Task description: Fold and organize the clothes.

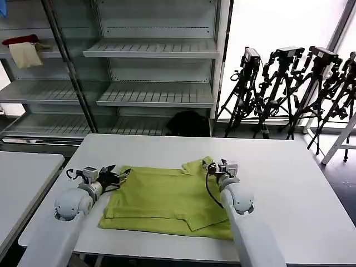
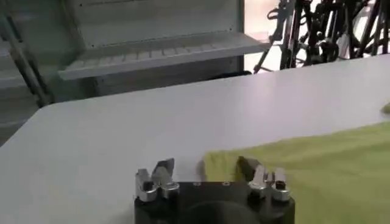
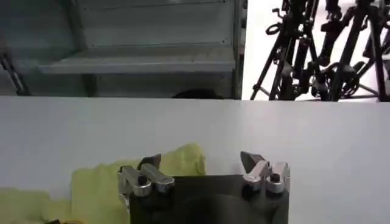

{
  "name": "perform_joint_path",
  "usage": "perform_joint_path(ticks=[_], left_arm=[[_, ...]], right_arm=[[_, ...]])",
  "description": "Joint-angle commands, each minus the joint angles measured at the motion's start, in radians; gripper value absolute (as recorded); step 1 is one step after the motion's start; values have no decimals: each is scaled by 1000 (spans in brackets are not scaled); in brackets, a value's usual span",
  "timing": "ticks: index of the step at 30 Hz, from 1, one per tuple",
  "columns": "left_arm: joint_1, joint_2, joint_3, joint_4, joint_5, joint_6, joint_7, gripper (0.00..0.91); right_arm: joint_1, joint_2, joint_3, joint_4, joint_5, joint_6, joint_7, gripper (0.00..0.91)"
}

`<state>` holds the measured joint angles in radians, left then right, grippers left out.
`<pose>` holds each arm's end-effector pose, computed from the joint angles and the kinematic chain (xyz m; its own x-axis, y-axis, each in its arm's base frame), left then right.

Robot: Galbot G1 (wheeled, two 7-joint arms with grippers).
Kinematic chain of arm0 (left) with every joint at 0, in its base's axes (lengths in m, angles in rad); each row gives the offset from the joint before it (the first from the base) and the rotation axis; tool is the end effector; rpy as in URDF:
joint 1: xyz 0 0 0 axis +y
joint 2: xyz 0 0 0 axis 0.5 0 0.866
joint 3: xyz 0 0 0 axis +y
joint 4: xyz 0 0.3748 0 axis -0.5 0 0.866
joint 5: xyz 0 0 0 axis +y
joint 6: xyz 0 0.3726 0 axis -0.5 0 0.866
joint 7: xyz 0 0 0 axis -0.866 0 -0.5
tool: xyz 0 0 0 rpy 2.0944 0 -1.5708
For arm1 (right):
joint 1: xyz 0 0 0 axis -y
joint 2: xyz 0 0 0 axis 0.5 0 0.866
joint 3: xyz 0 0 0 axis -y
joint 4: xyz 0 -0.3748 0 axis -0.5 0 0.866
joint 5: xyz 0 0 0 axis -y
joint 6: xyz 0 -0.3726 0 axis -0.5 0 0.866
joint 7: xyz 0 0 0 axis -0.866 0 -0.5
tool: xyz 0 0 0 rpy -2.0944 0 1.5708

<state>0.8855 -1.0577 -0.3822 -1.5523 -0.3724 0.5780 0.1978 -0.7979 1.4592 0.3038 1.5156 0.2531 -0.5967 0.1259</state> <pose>0.4217 0.1416 -0.2943 -0.8427 0.2086 0.4963 0.2719 0.9606 0.0581 0.4510 0.0366 -0.2999 -0.8975 -0.1196 0.4245 -0.1150 0.9927 0.0367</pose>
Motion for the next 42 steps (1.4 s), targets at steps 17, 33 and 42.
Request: perform_joint_path(ticks=[17,33,42], left_arm=[[17,-7,-6,-3,-1,2,32,10],[62,21,-89,-149,-181,-1,-29,0],[203,38,-138,-252,-235,-2,-4,0]], right_arm=[[-12,0,0,28,-1,0,-18,0],[-113,-59,-7,276,94,1,32,0],[-316,-105,24,457,85,1,15,0]])
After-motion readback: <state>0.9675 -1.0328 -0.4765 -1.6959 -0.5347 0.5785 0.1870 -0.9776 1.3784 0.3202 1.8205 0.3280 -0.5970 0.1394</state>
